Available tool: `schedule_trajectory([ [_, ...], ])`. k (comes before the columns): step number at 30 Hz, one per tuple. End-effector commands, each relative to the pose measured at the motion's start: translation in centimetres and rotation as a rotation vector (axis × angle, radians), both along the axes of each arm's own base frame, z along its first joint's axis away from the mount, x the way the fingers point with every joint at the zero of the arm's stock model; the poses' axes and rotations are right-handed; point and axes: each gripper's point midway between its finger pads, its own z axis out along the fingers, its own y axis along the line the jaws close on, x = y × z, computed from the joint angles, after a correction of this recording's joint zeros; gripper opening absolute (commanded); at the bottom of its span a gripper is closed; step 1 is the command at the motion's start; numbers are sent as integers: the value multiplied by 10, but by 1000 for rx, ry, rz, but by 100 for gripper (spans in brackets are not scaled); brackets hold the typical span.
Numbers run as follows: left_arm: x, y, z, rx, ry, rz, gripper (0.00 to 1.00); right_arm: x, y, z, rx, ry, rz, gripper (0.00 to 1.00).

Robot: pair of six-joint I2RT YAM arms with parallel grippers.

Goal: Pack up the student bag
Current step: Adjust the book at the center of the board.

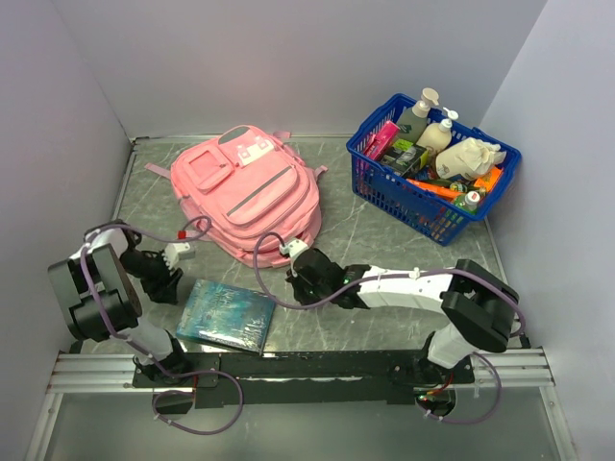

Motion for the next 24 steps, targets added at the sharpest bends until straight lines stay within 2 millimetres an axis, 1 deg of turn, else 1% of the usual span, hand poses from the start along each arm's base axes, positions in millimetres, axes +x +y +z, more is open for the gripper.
schedule_trajectory([
  [1,13,-7,-1,28,-109,-80,57,-22,32,23,201,38,108,0],
  [4,10,-21,-3,7,-135,-123,60,-33,45,19,255,55,152,0],
  [5,9,-27,-7,8,-138,-139,60,-34,47,8,241,69,154,0],
  [6,7,-30,-9,6,-131,-147,60,-36,49,4,246,82,160,0],
  [7,5,-32,-13,6,-120,-153,60,-36,56,6,276,80,170,0],
  [8,4,-38,-15,1,-110,-165,60,-41,58,-1,271,108,190,0],
  [10,1,-42,-19,-9,-92,-173,60,-44,67,-2,275,120,212,0],
  [11,0,-47,-20,-15,-86,-180,59,-49,68,-8,261,143,228,0],
  [12,3,-48,-20,-11,-100,-184,59,-52,69,-11,253,150,238,0],
  [13,3,-50,-20,-12,-102,-188,59,-52,72,-10,255,156,239,0],
  [14,2,-56,-20,-16,-91,-195,59,-52,72,-14,246,166,240,0],
  [16,3,-61,-22,-26,-80,-202,59,-51,75,-15,238,176,234,0],
  [17,3,-67,-22,-45,-70,-207,59,-49,72,-21,212,186,214,0],
  [19,7,-76,-23,-54,-76,-218,58,-36,69,-19,223,176,148,0],
  [20,10,-86,-22,-58,-72,-225,58,-28,66,-15,244,173,112,0],
  [21,12,-94,-20,-76,-79,-231,58,-21,60,-15,268,188,64,0],
  [22,17,-101,-18,-87,-95,-239,58,-7,51,-13,287,193,15,0],
  [23,21,-112,-13,-97,-96,-252,58,3,46,-2,326,182,-14,0],
  [24,22,-125,-11,-113,-99,-275,58,5,34,-6,338,196,-53,0],
])
